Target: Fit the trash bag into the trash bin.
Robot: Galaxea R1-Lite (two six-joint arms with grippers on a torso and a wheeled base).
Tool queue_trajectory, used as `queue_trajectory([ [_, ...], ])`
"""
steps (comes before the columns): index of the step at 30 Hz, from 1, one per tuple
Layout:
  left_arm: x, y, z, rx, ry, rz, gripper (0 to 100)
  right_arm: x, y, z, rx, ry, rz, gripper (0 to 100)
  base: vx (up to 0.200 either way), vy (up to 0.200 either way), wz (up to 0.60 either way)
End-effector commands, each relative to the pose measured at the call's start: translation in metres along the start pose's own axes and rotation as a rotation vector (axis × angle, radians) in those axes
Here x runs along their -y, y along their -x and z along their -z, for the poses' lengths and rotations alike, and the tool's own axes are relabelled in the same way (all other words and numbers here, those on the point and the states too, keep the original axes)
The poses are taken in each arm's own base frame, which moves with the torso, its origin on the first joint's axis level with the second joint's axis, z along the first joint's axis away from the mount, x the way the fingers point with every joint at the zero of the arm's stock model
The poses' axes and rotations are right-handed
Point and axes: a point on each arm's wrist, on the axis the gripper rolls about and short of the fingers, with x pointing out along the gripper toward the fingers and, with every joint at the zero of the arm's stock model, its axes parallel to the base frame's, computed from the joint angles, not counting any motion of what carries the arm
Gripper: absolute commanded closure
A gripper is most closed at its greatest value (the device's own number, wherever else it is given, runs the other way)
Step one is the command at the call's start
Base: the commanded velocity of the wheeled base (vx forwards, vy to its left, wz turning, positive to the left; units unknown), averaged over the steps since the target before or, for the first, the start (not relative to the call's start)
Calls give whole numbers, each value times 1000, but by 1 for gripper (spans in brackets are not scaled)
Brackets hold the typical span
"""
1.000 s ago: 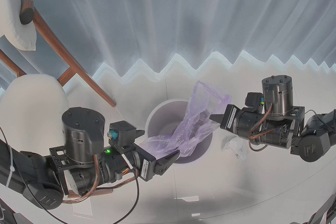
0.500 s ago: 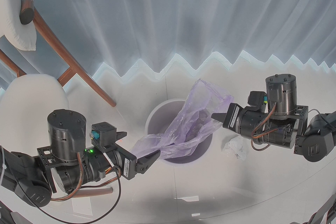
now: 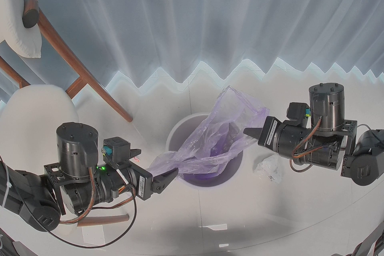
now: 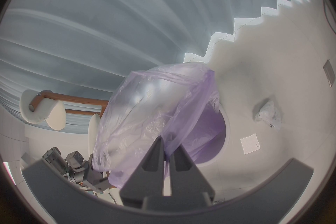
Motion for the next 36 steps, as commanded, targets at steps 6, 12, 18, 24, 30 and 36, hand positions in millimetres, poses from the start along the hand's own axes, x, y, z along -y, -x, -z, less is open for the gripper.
queue_trajectory([
  [6,-6,-3,-7,27,11,-22,0,6,10,7,-16,2,9,100,0,0,0],
  [12,-6,3,-10,47,14,-21,0,17,9,19,-58,64,48,100,0,0,0],
  [18,-6,10,-10,58,16,-21,0,26,9,27,-87,111,75,100,0,0,0],
  [24,-7,9,-14,70,17,-21,0,26,10,27,-87,114,75,100,0,0,0],
  [30,-10,9,-16,80,36,-35,0,26,11,26,-82,114,71,100,0,0,0],
  [36,-11,8,-15,76,38,-37,0,26,12,27,-83,114,72,100,0,0,0],
])
